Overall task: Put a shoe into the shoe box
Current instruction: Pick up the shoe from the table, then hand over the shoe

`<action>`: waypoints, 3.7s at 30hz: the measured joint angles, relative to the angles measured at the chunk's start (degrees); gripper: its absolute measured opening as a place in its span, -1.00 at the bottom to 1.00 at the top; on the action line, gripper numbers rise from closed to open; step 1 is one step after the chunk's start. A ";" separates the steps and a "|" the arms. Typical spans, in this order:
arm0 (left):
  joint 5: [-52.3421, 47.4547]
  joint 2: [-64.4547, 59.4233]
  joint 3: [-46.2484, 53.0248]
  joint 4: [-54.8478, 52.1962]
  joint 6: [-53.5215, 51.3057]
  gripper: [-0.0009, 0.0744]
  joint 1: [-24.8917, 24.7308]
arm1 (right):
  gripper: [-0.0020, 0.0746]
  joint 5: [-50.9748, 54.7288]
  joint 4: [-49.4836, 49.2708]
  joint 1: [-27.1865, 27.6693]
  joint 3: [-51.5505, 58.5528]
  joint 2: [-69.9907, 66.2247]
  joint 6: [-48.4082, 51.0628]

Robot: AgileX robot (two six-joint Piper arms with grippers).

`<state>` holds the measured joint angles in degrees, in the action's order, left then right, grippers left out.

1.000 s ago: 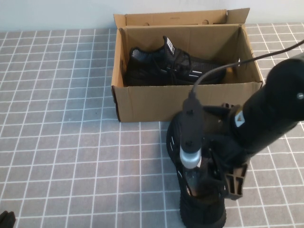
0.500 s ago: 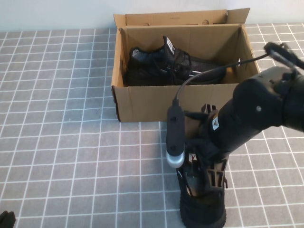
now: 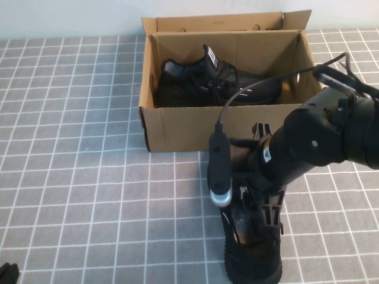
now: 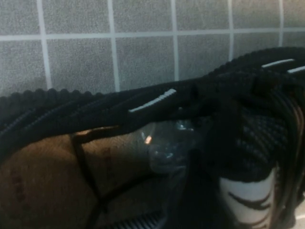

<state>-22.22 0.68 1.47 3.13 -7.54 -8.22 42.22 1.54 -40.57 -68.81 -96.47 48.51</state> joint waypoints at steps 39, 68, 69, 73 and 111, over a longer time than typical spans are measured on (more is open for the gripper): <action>0.00 0.00 0.00 0.00 0.00 -0.98 0.00 | -0.91 22.06 -4.35 -0.05 -13.95 18.65 -3.06; 23.91 0.00 0.13 18.96 12.71 -0.98 0.09 | -0.91 25.44 -10.03 -0.05 -13.95 18.65 -3.16; 24.03 0.00 0.13 20.02 13.13 -0.98 0.09 | -0.91 25.32 -10.05 -0.05 -13.95 18.65 -3.16; 14.10 0.00 -1.53 21.70 14.81 -0.97 -0.44 | -0.91 24.61 -10.29 -0.05 -13.95 18.65 -3.16; -43.75 -87.64 -75.56 54.22 -66.99 -0.98 -5.93 | -0.92 14.52 -7.73 10.98 -16.34 14.00 4.04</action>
<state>-65.97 -86.96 -74.10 57.35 -74.53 -14.15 56.75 -6.19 -29.59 -85.15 -82.47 52.56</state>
